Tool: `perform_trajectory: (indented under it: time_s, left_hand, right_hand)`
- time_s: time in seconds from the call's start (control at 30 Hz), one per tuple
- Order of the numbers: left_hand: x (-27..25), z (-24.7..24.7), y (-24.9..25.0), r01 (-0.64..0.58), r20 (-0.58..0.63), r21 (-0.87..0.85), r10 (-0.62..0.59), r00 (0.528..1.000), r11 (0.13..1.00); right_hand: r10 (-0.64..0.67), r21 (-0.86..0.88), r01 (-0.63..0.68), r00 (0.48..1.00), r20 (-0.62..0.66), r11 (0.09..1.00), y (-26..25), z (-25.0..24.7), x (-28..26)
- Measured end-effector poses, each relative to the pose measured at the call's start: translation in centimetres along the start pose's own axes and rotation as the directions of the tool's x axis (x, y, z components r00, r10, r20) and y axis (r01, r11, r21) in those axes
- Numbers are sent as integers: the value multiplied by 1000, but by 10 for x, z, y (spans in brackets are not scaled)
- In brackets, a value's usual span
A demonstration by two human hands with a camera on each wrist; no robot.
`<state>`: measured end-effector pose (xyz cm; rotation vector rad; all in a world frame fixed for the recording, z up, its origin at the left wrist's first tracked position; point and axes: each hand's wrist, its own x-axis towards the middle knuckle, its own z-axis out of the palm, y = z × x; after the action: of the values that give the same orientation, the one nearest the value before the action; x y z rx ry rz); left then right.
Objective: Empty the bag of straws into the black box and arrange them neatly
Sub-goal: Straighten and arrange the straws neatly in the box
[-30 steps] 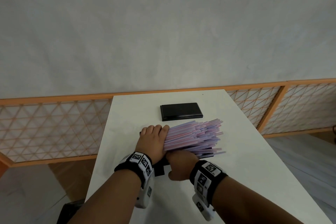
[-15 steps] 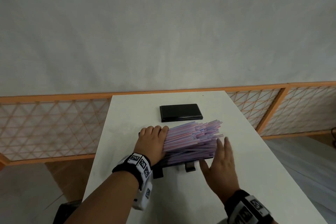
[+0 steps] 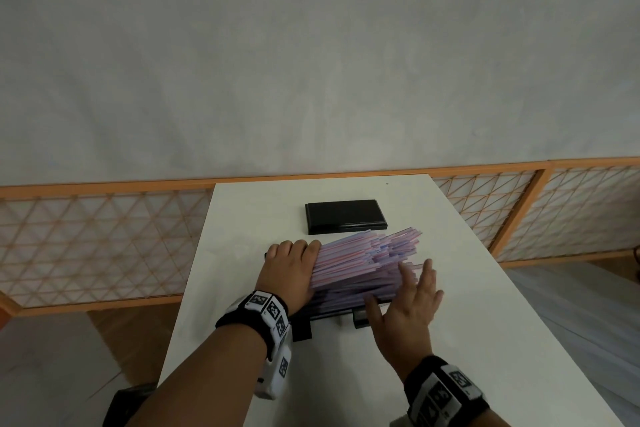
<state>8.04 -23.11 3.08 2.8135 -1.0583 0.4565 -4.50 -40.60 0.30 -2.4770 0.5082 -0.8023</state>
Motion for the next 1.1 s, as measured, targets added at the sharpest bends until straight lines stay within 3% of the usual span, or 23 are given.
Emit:
perform_trajectory:
  time_s: [0.07,0.1,0.17,0.2,0.33,0.5,0.67,0.77,0.9,1.1]
  left_hand:
    - [1,1,0,6,1,6,-6,1000,1000]
    - [2,1,0,9,7,11,-9,1000,1000]
    - [3,1,0,15,17,19,-16,1000,1000]
    - [3,1,0,18,17,18,-18,1000,1000]
    - [2,-3,2,9,17,2,-9,1000,1000]
    - [2,-3,-3,26,18,-4,-26,1000,1000]
    - [1,-3,-3,14,11,6,-14,1000,1000]
    - [-1,-4,-2,26,44,7,-27,999,1000]
    - [0,-8,-2,63,102,-20,-61,993,998]
    - [1,-8,0,93,123,-63,-85,989,994]
  right_hand:
    - [-201,46,209,971,-133,977,-4,-7,-8]
    - [-360,35,365,928,-101,930,-9,-10,-12]
    - [-603,-6,612,779,171,790,-24,-9,-15]
    - [-615,-14,658,711,342,753,-33,-7,-13]
    - [-300,-155,568,623,722,809,-60,0,10]
    - [-168,-198,609,490,856,768,-80,2,33]
    - [-13,-209,571,360,933,794,-82,15,51]
    - [-5,-205,577,342,940,791,-81,18,52]
    - [-202,-125,624,426,882,771,-69,19,45]
    - [-396,37,622,450,801,783,-56,13,42]
